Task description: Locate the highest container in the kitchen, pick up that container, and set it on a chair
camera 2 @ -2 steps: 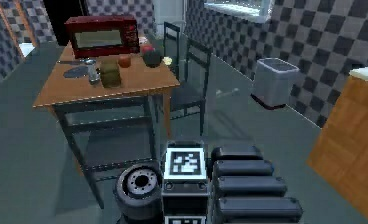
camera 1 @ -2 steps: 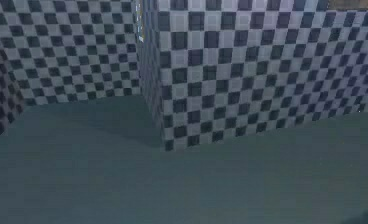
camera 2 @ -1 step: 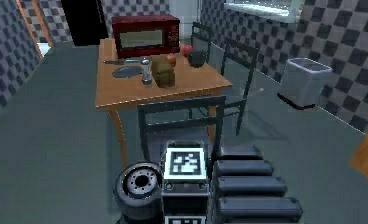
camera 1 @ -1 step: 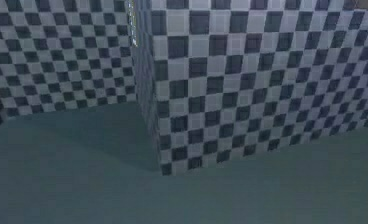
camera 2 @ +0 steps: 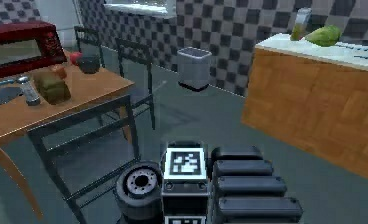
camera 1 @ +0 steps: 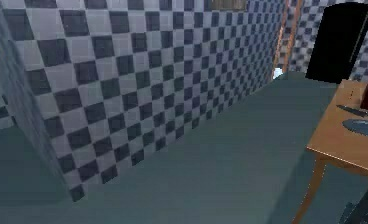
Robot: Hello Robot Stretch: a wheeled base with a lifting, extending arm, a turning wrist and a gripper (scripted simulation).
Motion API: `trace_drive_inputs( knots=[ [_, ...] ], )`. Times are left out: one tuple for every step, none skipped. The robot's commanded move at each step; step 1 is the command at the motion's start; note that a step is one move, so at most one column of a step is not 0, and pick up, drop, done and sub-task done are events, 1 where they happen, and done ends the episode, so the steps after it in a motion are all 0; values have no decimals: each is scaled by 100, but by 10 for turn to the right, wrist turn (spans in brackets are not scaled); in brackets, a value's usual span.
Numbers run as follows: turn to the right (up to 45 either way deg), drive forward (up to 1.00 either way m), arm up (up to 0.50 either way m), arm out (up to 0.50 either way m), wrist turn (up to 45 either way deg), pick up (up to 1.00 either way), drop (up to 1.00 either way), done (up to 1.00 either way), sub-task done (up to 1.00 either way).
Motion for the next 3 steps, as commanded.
trace_drive_inputs(
  knots=[
    [0,65,0,0,0,0,0,0,0],
    [-450,0,0,0,0,0,0,0,0],
    [-450,0,0,0,0,0,0,0,0]
  ],
)
